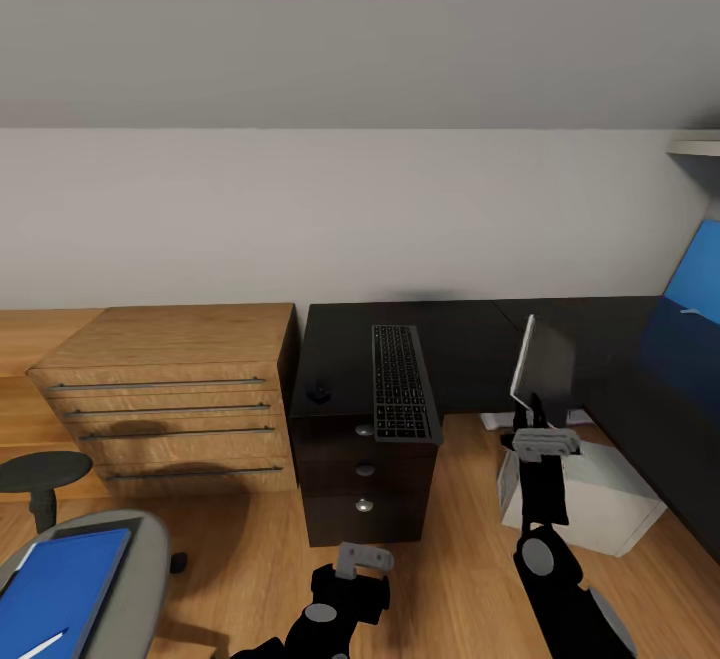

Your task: In the bedroom, organize the workspace by keeping the computer under the desk, ensuring the monitor is on the desk, placing the keyboard on the desk next to the monitor, placing the mouse on the desk next to the keyboard, moving the folder from the swivel chair onto the desk next to the mouse, stacking the notebook on top of the folder with the pen on top of the notebook, and positioning the swivel chair next to the desk.

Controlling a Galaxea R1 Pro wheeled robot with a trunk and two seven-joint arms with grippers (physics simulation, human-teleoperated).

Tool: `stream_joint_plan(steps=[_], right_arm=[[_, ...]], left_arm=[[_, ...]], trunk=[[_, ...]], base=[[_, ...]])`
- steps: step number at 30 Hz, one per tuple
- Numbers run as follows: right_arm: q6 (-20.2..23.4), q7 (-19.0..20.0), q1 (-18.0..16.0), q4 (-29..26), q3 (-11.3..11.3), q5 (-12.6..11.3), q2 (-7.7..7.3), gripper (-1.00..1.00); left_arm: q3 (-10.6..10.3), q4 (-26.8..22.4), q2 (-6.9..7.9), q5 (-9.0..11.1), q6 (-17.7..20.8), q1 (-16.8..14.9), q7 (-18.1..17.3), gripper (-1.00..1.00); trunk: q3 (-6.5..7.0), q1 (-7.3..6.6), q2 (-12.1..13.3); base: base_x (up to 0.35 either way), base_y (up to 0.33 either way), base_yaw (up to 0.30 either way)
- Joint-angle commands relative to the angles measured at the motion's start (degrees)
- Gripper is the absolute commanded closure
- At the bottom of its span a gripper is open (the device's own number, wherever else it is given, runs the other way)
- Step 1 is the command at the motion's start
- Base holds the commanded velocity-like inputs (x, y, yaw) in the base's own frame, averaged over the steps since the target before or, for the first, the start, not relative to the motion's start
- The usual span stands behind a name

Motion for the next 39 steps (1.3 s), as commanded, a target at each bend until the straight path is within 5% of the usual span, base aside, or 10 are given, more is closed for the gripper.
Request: stream_joint_plan(steps=[1, 11, 21, 39], right_arm=[[-0.2, 0.5, 0.0, 0.0, -0.2, 0.6, -0.13, 1.0], [0.4, 6.1, 1.4, 0.3, -0.2, 8.0, -1.28, 1.0], [9.3, 14.5, 2.1, 3.4, 0.0, 17.4, -1.07, 1.0], [12.6, 17.5, 2.2, 4.0, 0.0, 21.8, -1.07, 1.0]], left_arm=[[-0.1, -0.1, 0.02, 0.2, 0.2, -0.1, 0.4, -1.0], [-0.1, 0.0, -0.03, 0.3, 0.1, -0.1, 0.4, -1.0], [-0.4, 0.0, -0.07, 0.0, 0.2, -0.1, 0.4, -1.0], [-0.4, 0.0, -0.07, 0.0, 0.2, -0.1, 0.4, -1.0]], trunk=[[-0.05, 0.0, 0.0], [-0.05, 0.0, 0.0], [-0.05, 0.0, 0.0], [-0.05, 0.0, 0.0]], base=[[0.0, 0.0, 0.0], [0.0, 0.0, 0.0], [0.0, 0.0, 0.0], [0.002, 0.0, 0.0]])
